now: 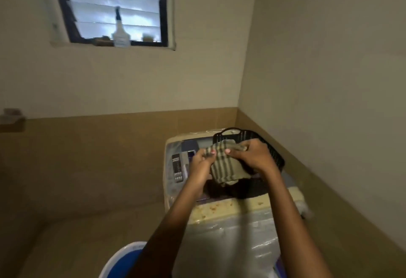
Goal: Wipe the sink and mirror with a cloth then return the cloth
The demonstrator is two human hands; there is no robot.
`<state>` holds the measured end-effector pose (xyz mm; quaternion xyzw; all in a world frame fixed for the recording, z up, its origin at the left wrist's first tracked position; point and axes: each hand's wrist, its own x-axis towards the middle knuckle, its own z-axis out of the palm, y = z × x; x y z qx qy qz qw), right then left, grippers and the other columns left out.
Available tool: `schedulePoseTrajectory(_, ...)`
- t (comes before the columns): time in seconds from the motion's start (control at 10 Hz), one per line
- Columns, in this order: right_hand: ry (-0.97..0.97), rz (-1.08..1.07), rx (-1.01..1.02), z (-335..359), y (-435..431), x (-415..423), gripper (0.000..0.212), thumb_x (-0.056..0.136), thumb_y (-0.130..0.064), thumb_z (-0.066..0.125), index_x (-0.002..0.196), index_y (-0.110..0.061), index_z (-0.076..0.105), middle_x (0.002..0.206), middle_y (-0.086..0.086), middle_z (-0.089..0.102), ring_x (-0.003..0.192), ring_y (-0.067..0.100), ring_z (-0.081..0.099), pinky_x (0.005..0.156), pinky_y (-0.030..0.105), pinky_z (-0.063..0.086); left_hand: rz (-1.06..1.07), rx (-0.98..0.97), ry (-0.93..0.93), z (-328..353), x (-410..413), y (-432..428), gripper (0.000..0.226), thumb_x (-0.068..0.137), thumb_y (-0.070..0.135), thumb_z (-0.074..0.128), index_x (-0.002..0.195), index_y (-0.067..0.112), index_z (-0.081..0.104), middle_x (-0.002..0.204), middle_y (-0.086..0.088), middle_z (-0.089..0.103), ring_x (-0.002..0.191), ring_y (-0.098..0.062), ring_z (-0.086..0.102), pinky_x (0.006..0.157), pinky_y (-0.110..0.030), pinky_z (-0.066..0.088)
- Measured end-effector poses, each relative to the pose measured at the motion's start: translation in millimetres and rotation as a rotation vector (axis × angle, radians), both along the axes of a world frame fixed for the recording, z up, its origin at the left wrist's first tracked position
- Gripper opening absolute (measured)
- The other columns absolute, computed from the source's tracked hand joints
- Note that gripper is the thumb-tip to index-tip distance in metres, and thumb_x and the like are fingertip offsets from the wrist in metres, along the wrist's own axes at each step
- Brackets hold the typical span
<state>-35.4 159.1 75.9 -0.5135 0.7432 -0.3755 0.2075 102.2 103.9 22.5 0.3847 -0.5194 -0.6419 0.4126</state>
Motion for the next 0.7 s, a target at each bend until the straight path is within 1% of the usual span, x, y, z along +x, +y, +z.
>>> schedulePoseTrajectory(0.1, -0.027, -0.196, -0.025, -15, -37, -69, 0.032, 0.077, -0.037, 0.071, 0.07, -0.007, 0.061, 0.077, 0.011, 0.062, 0.074, 0.024, 0.058, 0.058, 0.028, 0.037, -0.123, 0.119, -0.066, -1, -74, -36, 0.029, 0.09, 0.022, 0.053, 0.117, 0.012, 0.051, 0.115, -0.012, 0.063, 0.106, -0.029, 0.06, 0.089, -0.045, 0.052)
schedulePoseTrajectory(0.2, -0.044, -0.294, 0.056, -49, -78, -113, 0.032, 0.083, -0.031, 0.066, 0.091, -0.002, 0.06, 0.098, 0.019, 0.064, 0.09, 0.031, 0.06, 0.073, 0.036, 0.047, -0.174, 0.134, -0.26, -15, -121, -70, 0.038, 0.086, 0.011, 0.056, 0.122, 0.01, 0.045, 0.122, -0.013, 0.057, 0.111, -0.027, 0.058, 0.095, -0.044, 0.052)
schedulePoseTrajectory(0.3, 0.026, -0.276, 0.209, -90, -110, -133, 0.038, 0.087, -0.03, 0.061, 0.104, 0.003, 0.059, 0.113, 0.025, 0.062, 0.103, 0.034, 0.06, 0.078, 0.034, 0.046, -0.225, 0.156, -0.46, -37, -148, -92, 0.057, 0.081, 0.004, 0.054, 0.133, 0.007, 0.03, 0.126, -0.016, 0.052, 0.109, -0.028, 0.057, 0.094, -0.043, 0.052)
schedulePoseTrajectory(0.4, 0.191, -0.178, 0.452, -121, -126, -137, 0.039, 0.088, -0.021, 0.057, 0.118, 0.004, 0.055, 0.125, 0.023, 0.057, 0.113, 0.033, 0.056, 0.091, 0.033, 0.046, -0.294, 0.097, -0.742, -55, -158, -94, 0.059, 0.085, 0.005, 0.051, 0.139, 0.001, 0.026, 0.121, -0.017, 0.054, 0.11, -0.028, 0.056, 0.09, -0.034, 0.051)
schedulePoseTrajectory(0.5, 0.266, -0.011, 0.743, -124, -130, -134, 0.04, 0.086, -0.007, 0.053, 0.125, 0.006, 0.05, 0.132, 0.022, 0.05, 0.118, 0.032, 0.052, 0.097, 0.037, 0.043, -0.437, -0.001, -0.913, -60, -160, -89, 0.043, 0.09, 0.007, 0.048, 0.132, -0.004, 0.044, 0.098, -0.008, 0.06, 0.117, -0.026, 0.053, 0.103, -0.035, 0.041)
schedulePoseTrajectory(0.6, 0.313, 0.01, 0.711, -119, -134, -132, 0.038, 0.086, 0.002, 0.05, 0.123, 0.009, 0.051, 0.13, 0.024, 0.052, 0.118, 0.033, 0.053, 0.098, 0.037, 0.042, -0.437, -0.087, -0.952, -60, -163, -89, 0.041, 0.095, 0.013, 0.04, 0.134, 0.0, 0.041, 0.128, -0.015, 0.052, 0.108, -0.02, 0.048, 0.105, -0.034, 0.039)
schedulePoseTrajectory(0.7, 0.363, -0.003, 0.603, -116, -135, -122, 0.031, 0.091, -0.006, 0.048, 0.118, 0.007, 0.055, 0.127, 0.024, 0.056, 0.115, 0.032, 0.055, 0.096, 0.034, 0.043, -0.336, -0.203, -0.938, -57, -160, -88, 0.06, 0.091, 0.009, 0.041, 0.145, 0.002, 0.017, 0.152, -0.017, 0.026, 0.139, -0.029, 0.027, 0.117, -0.04, 0.024)
